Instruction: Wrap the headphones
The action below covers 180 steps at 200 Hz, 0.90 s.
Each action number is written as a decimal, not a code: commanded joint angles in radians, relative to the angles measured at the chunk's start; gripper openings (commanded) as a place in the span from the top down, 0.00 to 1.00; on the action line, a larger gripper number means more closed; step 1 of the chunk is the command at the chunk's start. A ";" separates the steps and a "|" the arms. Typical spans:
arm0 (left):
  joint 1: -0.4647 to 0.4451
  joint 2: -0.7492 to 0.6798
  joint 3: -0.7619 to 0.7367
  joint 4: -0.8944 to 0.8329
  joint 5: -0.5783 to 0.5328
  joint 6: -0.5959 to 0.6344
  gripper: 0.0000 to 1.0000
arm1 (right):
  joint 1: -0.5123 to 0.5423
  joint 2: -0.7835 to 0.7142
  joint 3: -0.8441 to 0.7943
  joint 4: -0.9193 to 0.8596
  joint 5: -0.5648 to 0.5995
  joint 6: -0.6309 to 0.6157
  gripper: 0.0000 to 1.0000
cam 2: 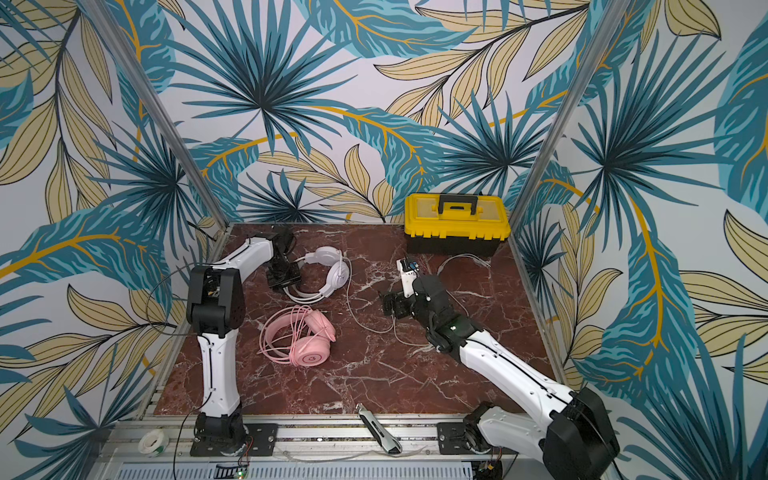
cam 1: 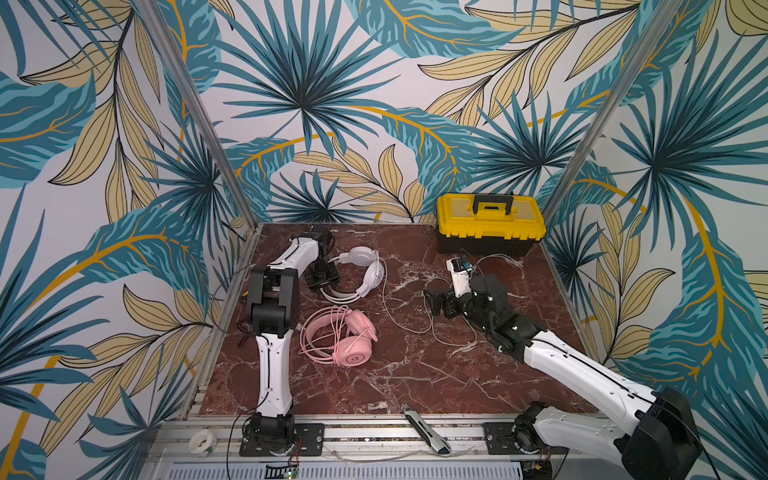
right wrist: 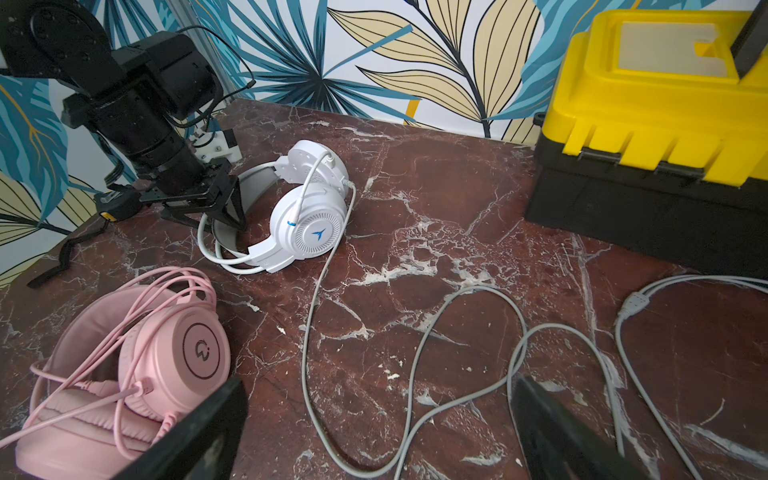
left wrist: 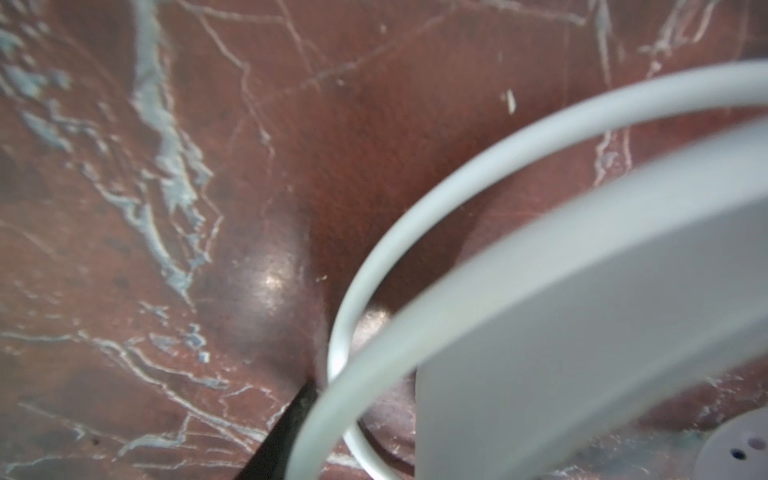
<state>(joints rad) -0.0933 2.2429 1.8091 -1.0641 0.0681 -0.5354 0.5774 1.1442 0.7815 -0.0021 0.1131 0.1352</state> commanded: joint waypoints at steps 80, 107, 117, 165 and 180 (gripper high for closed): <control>0.007 0.043 -0.044 0.026 0.027 -0.010 0.62 | -0.002 -0.034 -0.030 -0.019 0.033 -0.022 0.00; 0.007 0.044 -0.027 0.026 0.022 -0.016 0.70 | -0.001 -0.035 -0.035 -0.024 0.037 -0.023 0.00; 0.007 0.045 -0.020 0.027 0.018 -0.023 0.70 | -0.002 -0.035 -0.033 -0.031 0.036 -0.026 0.00; 0.007 0.062 -0.009 0.037 0.029 -0.053 0.82 | -0.002 -0.064 -0.035 -0.059 0.061 -0.048 0.00; 0.007 0.065 -0.012 0.042 0.031 -0.062 0.86 | -0.001 -0.069 -0.039 -0.065 0.066 -0.051 0.00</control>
<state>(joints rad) -0.0887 2.2444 1.8053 -1.0584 0.0845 -0.5755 0.5774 1.0981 0.7681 -0.0425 0.1539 0.1066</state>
